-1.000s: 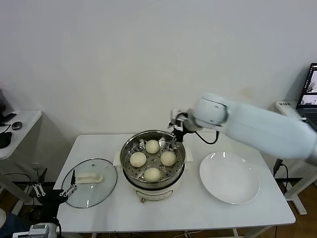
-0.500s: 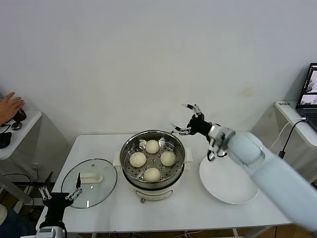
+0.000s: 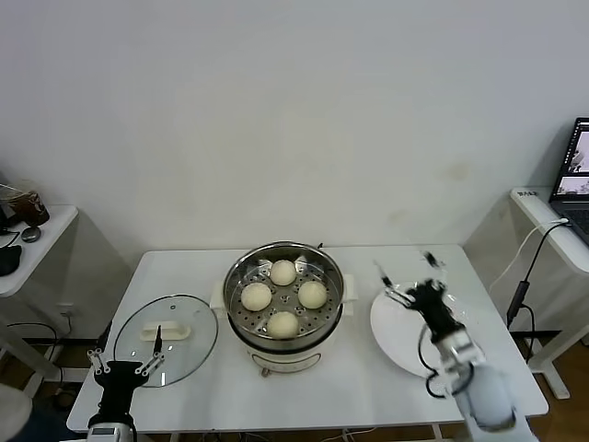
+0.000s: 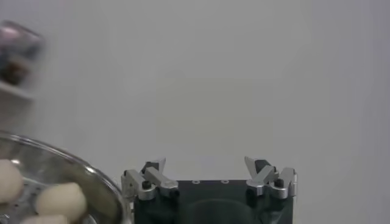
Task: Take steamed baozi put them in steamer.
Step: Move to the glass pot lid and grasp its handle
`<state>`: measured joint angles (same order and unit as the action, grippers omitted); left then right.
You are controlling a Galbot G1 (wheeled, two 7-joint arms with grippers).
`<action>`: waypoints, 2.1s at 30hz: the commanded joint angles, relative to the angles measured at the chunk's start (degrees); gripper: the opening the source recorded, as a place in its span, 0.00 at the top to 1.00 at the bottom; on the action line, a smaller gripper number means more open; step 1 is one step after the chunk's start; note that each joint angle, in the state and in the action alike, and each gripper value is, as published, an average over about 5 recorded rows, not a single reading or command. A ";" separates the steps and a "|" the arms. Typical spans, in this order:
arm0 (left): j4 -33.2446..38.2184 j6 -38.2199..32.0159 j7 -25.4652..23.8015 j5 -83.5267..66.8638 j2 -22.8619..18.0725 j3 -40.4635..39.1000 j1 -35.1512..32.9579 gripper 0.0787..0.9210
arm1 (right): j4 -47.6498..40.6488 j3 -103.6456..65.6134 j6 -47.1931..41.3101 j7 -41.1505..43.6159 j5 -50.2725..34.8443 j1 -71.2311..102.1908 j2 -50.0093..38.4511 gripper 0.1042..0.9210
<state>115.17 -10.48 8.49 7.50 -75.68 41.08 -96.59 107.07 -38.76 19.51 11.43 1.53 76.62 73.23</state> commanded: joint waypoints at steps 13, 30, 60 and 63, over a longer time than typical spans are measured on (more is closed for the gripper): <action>-21.05 -4.52 6.60 62.04 12.10 1.56 3.14 0.12 | 2.16 -16.98 4.74 -5.88 1.45 17.96 13.29 0.12; -37.00 -7.58 6.56 67.40 16.61 -4.52 25.04 0.12 | 1.04 -15.85 3.41 -5.91 1.31 18.93 13.67 0.12; -47.20 -10.77 3.10 61.87 15.93 -7.93 33.32 0.48 | -0.76 -11.34 3.18 -5.03 4.76 19.02 15.88 0.12; -46.49 -10.67 3.64 59.91 15.95 -7.70 32.24 0.58 | -0.96 -10.91 3.25 -4.97 4.81 19.01 15.86 0.12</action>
<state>69.59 -20.97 12.15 71.68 -59.90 33.43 -64.57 106.41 -50.69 22.75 6.41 5.95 95.55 89.00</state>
